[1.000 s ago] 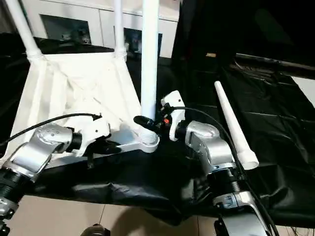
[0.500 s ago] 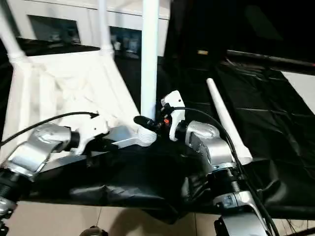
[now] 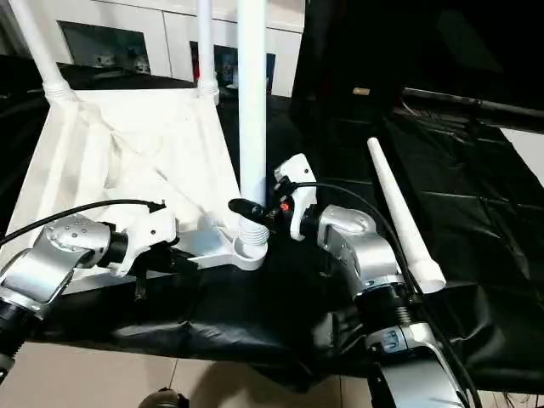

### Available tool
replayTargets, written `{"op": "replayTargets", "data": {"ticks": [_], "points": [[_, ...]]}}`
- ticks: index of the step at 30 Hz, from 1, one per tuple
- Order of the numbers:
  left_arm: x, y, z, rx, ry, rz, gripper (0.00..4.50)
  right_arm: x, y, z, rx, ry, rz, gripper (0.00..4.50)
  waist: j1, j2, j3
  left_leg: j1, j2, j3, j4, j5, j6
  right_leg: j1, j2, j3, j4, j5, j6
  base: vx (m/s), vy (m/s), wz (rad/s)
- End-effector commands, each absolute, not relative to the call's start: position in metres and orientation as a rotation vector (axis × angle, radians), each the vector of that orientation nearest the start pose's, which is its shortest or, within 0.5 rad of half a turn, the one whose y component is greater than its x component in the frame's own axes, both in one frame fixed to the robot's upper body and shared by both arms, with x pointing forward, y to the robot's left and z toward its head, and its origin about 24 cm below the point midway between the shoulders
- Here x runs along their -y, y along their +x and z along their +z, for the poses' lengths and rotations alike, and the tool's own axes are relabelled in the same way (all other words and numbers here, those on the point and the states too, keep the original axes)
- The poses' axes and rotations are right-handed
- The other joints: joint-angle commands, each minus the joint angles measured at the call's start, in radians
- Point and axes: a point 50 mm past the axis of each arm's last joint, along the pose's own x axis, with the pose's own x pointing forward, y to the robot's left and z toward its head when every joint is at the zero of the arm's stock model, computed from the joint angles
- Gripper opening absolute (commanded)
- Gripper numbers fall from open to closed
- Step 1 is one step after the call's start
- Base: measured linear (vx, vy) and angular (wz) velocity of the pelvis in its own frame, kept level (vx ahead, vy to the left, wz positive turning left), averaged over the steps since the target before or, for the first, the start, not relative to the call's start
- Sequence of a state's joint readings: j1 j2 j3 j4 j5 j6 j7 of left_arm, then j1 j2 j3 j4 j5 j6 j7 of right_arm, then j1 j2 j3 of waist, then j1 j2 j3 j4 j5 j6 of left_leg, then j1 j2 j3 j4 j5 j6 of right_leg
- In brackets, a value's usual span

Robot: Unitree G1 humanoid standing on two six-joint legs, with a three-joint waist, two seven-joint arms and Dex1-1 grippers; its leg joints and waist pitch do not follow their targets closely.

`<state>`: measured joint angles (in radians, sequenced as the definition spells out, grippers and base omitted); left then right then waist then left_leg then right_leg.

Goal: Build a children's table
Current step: Insert table leg to table base

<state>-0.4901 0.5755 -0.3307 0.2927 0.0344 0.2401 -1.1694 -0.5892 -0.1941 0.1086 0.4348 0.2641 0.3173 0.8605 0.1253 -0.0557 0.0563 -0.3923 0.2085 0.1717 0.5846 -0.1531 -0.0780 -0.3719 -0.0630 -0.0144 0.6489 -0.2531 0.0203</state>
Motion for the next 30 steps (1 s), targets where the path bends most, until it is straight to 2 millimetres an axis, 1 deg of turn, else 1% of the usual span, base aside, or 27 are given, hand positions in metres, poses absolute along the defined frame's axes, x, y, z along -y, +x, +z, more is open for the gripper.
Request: {"op": "replayTargets", "data": {"ticks": [1,5,7,9,10,11,13,14,16,20,21,23,25,26,27,28,29,30], "points": [[-0.163,0.299,0.061,-0.508,0.578,-1.248,0.00,0.100,0.331,0.085,-0.223,0.066,1.044,1.84,-0.005,0.014,-0.069,0.034,0.019,0.002,-0.067,-0.144,-0.024,0.027,-0.058,0.022,-0.065,0.084,-0.212,0.000,0.000,0.00],[-0.163,0.301,0.063,-0.468,0.568,-1.230,0.00,0.099,0.328,0.085,-0.237,0.070,1.065,1.84,-0.005,0.012,-0.068,0.034,0.019,0.002,-0.069,-0.169,-0.031,0.026,-0.059,0.023,-0.068,0.050,-0.208,0.000,0.000,0.00],[-0.163,0.302,0.064,-0.459,0.569,-1.226,0.00,0.099,0.328,0.084,-0.243,0.066,1.069,1.84,-0.005,0.012,-0.066,0.035,0.019,0.001,-0.071,-0.190,-0.035,0.024,-0.061,0.024,-0.073,0.007,-0.202,0.000,0.000,0.00],[-0.163,0.301,0.064,-0.453,0.566,-1.225,0.00,0.100,0.327,0.082,-0.253,0.061,1.070,1.84,-0.004,0.010,-0.066,0.035,0.020,0.002,-0.072,-0.198,-0.038,0.023,-0.062,0.025,-0.074,-0.013,-0.200,0.000,0.000,0.00],[-0.163,0.301,0.064,-0.451,0.560,-1.225,0.00,0.100,0.327,0.081,-0.254,0.060,1.069,1.84,-0.005,0.010,-0.066,0.034,0.020,0.001,-0.073,-0.198,-0.038,0.022,-0.061,0.025,-0.075,-0.017,-0.199,0.000,0.000,0.00],[-0.163,0.300,0.064,-0.448,0.558,-1.226,0.00,0.101,0.326,0.081,-0.256,0.060,1.068,1.84,-0.006,0.007,-0.066,0.034,0.020,0.001,-0.073,-0.195,-0.038,0.023,-0.061,0.024,-0.074,-0.017,-0.198,0.000,0.000,0.00],[-0.163,0.300,0.063,-0.445,0.556,-1.225,0.00,0.101,0.326,0.080,-0.259,0.060,1.068,1.84,-0.006,0.008,-0.066,0.034,0.019,0.002,-0.072,-0.186,-0.033,0.021,-0.061,0.025,-0.074,-0.010,-0.198,0.000,0.000,0.00],[-0.164,0.299,0.063,-0.442,0.552,-1.225,0.00,0.101,0.326,0.079,-0.263,0.060,1.067,1.84,-0.006,0.006,-0.066,0.034,0.019,0.003,-0.071,-0.184,-0.031,0.021,-0.061,0.025,-0.074,-0.009,-0.198,0.000,0.000,0.00],[-0.164,0.299,0.063,-0.439,0.550,-1.222,0.00,0.101,0.326,0.077,-0.270,0.059,1.066,1.84,-0.005,0.007,-0.067,0.033,0.018,0.003,-0.070,-0.169,-0.023,0.022,-0.060,0.025,-0.073,0.007,-0.200,0.000,0.000,0.00],[-0.165,0.299,0.063,-0.436,0.549,-1.221,0.00,0.102,0.327,0.072,-0.265,0.087,1.047,1.84,-0.005,0.008,-0.067,0.033,0.019,0.003,-0.071,-0.174,-0.024,0.021,-0.061,0.025,-0.074,0.002,-0.202,0.000,0.000,0.00],[-0.165,0.299,0.064,-0.434,0.546,-1.220,0.00,0.103,0.328,0.069,-0.267,0.110,1.030,1.84,-0.005,0.011,-0.068,0.033,0.018,0.003,-0.071,-0.176,-0.025,0.021,-0.061,0.025,-0.074,0.003,-0.203,0.000,0.000,0.00],[-0.165,0.299,0.064,-0.431,0.545,-1.217,0.00,0.103,0.328,0.066,-0.270,0.123,1.023,1.84,-0.006,0.012,-0.067,0.033,0.019,0.003,-0.072,-0.180,-0.026,0.020,-0.060,0.024,-0.074,0.002,-0.205,0.000,0.000,0.00],[-0.165,0.301,0.064,-0.423,0.541,-1.208,0.00,0.104,0.327,0.061,-0.273,0.165,1.017,1.84,-0.008,0.018,-0.068,0.035,0.019,0.003,-0.072,-0.192,-0.029,0.019,-0.059,0.025,-0.075,0.003,-0.209,0.000,0.000,0.00],[-0.164,0.302,0.064,-0.416,0.535,-1.199,0.00,0.105,0.326,0.056,-0.273,0.203,1.007,1.84,-0.008,0.016,-0.067,0.034,0.018,0.003,-0.072,-0.194,-0.030,0.020,-0.059,0.025,-0.074,0.003,-0.210,0.000,0.000,0.00],[-0.163,0.302,0.064,-0.414,0.533,-1.196,0.00,0.105,0.325,0.053,-0.273,0.219,1.000,1.84,-0.009,0.018,-0.067,0.033,0.018,0.002,-0.073,-0.202,-0.031,0.020,-0.061,0.025,-0.076,-0.005,-0.212,0.000,0.000,0.00],[-0.163,0.303,0.064,-0.413,0.532,-1.195,0.00,0.105,0.325,0.053,-0.273,0.221,0.999,1.84,-0.009,0.018,-0.067,0.034,0.019,0.002,-0.073,-0.211,-0.032,0.020,-0.061,0.025,-0.077,-0.017,-0.212,0.000,0.000,0.00],[-0.161,0.304,0.065,-0.406,0.528,-1.192,0.00,0.105,0.323,0.048,-0.272,0.237,0.995,1.84,-0.009,0.019,-0.068,0.034,0.019,0.002,-0.073,-0.211,-0.031,0.021,-0.062,0.025,-0.077,-0.017,-0.211,0.000,0.000,0.00],[-0.161,0.304,0.065,-0.405,0.528,-1.193,0.00,0.105,0.322,0.046,-0.272,0.241,0.992,1.84,-0.009,0.022,-0.069,0.034,0.020,0.002,-0.073,-0.208,-0.030,0.020,-0.061,0.025,-0.076,-0.012,-0.212,0.000,0.000,0.00]]}}
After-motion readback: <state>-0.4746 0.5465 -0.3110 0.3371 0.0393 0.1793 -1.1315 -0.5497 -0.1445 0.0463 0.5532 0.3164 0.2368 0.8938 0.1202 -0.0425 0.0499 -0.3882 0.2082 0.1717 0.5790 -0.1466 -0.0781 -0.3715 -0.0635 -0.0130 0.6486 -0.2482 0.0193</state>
